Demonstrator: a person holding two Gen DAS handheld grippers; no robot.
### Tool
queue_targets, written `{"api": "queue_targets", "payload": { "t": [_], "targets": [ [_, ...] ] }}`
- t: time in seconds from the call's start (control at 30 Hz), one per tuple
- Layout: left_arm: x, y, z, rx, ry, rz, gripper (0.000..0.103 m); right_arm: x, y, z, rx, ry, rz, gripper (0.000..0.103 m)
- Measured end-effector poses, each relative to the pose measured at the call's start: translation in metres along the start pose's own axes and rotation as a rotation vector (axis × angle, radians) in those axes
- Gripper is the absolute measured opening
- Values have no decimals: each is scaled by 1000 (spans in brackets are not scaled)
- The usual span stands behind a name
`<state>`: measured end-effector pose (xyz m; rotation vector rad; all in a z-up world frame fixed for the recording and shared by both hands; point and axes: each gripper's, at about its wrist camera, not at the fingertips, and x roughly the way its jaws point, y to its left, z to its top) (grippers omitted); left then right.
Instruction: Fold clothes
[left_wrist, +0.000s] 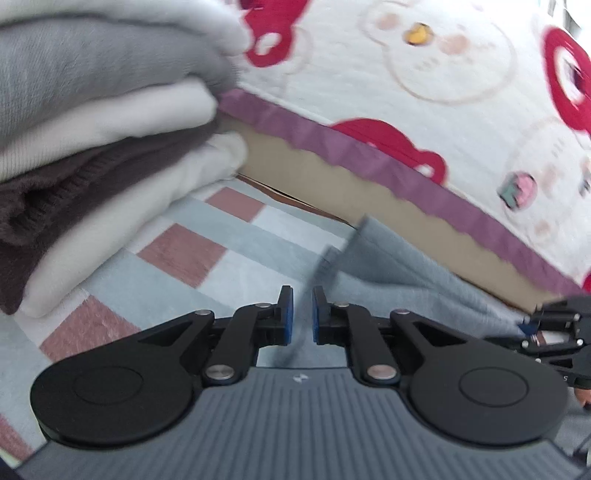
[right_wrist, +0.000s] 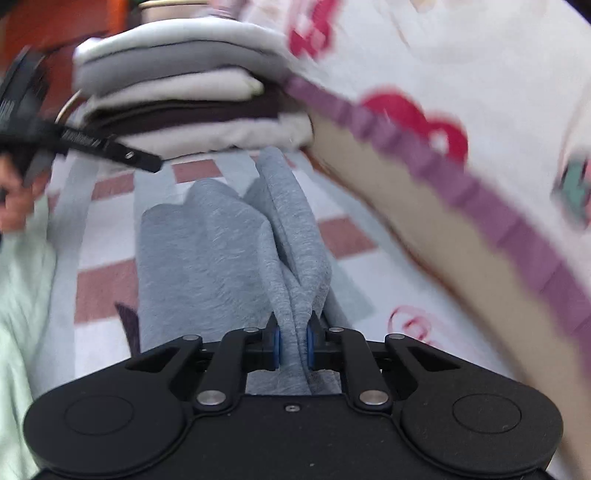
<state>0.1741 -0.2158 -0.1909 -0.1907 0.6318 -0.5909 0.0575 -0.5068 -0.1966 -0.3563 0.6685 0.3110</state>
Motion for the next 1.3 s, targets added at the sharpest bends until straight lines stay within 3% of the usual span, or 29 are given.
{"api": "queue_targets", "payload": {
  "t": [0.03,0.13,0.27,0.33,0.4,0.47,0.5,0.53,0.6,0.7,0.9,0.97,1.0,1.03,1.13,1.3],
  "targets": [
    [-3,-4,-2,5,8,-9,18,-5,10,-1,-26,-13,-6,15],
    [-9,-16,-3,-31,51,-53,20,-13,19,-2,40,-1,128,11],
    [-32,-27,7,-64,24,-63,21,-41,7,-4,226,-65,500,11],
    [-46,-28,15,-48,-31,-30,32,-56,1,-6,257,-115,630,8],
    [-50,-30,21,-11,-67,26,42,-52,-6,-3,209,-95,496,9],
    [-43,-35,24,6,-41,56,42,-33,-16,0,177,-35,298,14],
    [-38,-38,24,9,-22,56,42,-22,-22,1,176,2,192,22],
    [-33,-42,23,12,-5,53,42,-13,-30,3,201,31,134,23],
    [-22,-49,21,15,27,51,42,-4,-38,-1,287,63,153,25],
    [-6,-58,16,19,64,43,45,7,-47,-7,417,103,205,66],
    [11,-67,17,73,92,61,49,25,-57,-17,636,155,304,70],
    [7,-67,18,80,84,64,49,18,-42,-12,600,93,319,44],
    [4,-66,18,84,79,66,49,15,-35,-10,582,62,326,26],
    [-2,-67,17,89,71,74,49,12,-27,-7,564,32,334,25],
    [-29,-70,8,110,48,112,49,-21,23,-5,347,-58,391,22],
    [-66,-68,-23,91,132,136,50,-39,100,-28,138,38,473,27]
  ]
}}
